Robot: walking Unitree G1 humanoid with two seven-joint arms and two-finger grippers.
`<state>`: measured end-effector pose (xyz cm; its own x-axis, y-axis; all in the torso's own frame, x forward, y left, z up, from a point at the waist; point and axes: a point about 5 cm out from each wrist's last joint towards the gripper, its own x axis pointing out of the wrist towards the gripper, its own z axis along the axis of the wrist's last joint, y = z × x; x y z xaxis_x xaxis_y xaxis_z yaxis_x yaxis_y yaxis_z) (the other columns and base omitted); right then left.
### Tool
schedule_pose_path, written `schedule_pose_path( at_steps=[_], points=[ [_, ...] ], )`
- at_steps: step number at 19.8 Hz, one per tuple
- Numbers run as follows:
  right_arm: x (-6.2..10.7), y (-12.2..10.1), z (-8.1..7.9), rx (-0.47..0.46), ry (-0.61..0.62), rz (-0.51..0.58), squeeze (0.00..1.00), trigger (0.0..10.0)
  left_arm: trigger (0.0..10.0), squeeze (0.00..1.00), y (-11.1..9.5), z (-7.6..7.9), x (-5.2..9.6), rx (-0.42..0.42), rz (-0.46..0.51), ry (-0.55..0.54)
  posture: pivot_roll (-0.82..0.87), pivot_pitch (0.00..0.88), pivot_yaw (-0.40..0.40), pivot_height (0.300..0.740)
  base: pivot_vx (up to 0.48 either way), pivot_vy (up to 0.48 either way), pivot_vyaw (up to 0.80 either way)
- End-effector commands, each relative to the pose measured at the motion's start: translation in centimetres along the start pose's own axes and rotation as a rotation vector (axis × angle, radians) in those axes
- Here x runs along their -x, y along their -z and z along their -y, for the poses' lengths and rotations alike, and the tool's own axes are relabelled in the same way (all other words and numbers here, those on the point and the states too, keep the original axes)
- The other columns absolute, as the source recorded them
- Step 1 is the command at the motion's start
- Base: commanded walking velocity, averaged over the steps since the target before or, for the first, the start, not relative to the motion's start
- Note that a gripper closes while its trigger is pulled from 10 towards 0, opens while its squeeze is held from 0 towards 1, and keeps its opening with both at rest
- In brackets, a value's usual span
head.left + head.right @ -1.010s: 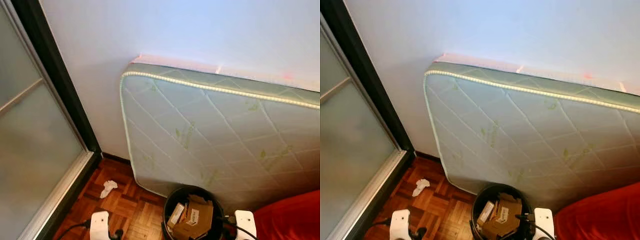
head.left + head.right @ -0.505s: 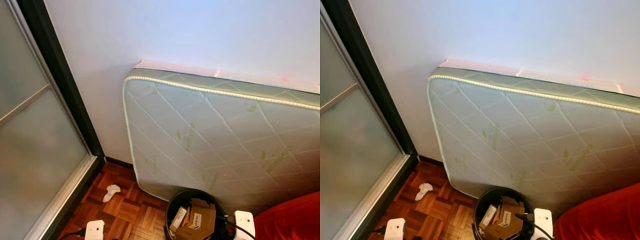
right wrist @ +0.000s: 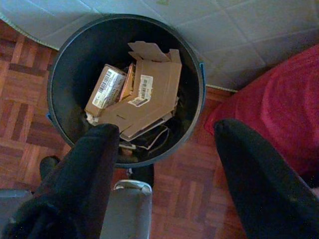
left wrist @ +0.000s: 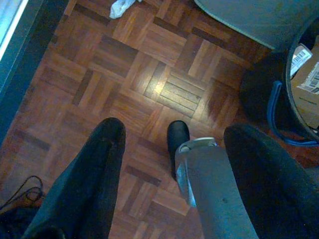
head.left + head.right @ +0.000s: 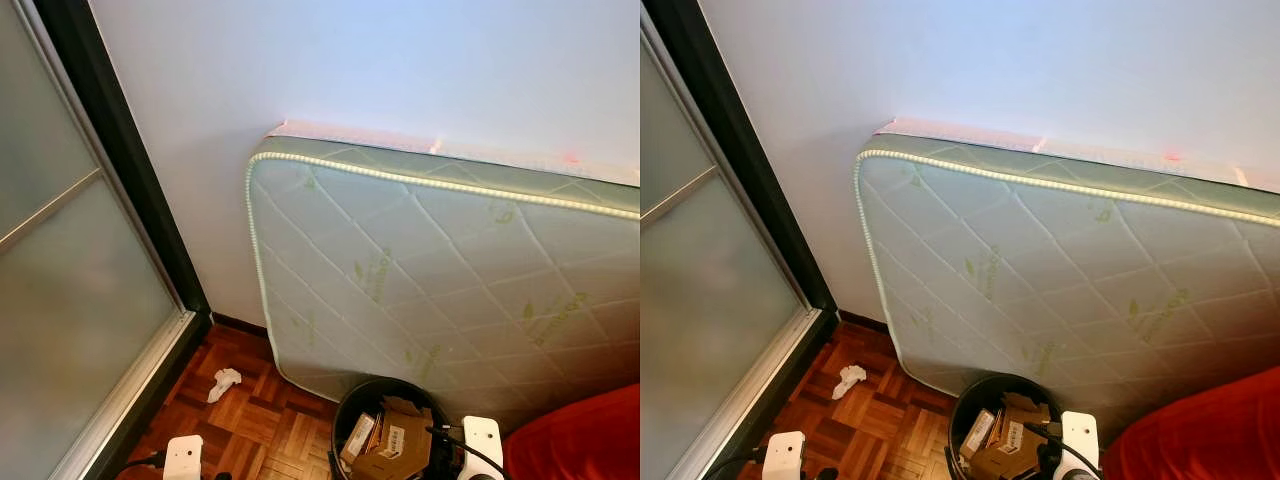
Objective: Clean up the room
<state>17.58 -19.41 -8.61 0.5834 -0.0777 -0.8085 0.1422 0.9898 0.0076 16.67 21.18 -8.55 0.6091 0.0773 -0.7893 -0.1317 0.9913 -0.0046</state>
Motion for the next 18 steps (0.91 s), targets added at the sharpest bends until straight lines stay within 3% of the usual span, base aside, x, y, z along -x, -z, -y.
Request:
schedule_pose_path(
  at_steps=[1, 8, 14, 18],
  points=[
    [0.0, 0.2, 0.0, 0.0, -0.002, -0.005, 0.0, 10.0, 10.0, 0.0, 0.3, 0.1, 0.0, 0.003, -0.014, -0.005, 0.03, 0.02, -0.006, 0.74, 0.0, 0.0, 0.0],
    [0.1, 0.4, 0.3, 0.016, -0.007, -0.014, 0.0, 10.0, 10.0, 0.0, 0.2, 0.6, 0.0, 0.014, -0.014, 0.0, 0.02, 0.058, -0.006, 0.74, 0.0, 0.0, 0.0],
    [0.2, 0.7, 0.5, 0.022, -0.008, -0.028, 0.0, 10.0, 10.0, 0.0, -0.6, 2.1, -0.5, 0.013, -0.014, 0.012, 0.01, 0.085, -0.003, 0.74, -0.252, 0.0, 0.0],
    [0.2, 0.8, 1.1, 0.024, -0.002, -0.031, 0.0, 10.0, 10.0, 0.0, -0.4, 1.7, -0.4, 0.015, -0.019, 0.008, 0.0, 0.103, -0.002, 0.74, -0.29, 0.0, 0.0]
  ],
)
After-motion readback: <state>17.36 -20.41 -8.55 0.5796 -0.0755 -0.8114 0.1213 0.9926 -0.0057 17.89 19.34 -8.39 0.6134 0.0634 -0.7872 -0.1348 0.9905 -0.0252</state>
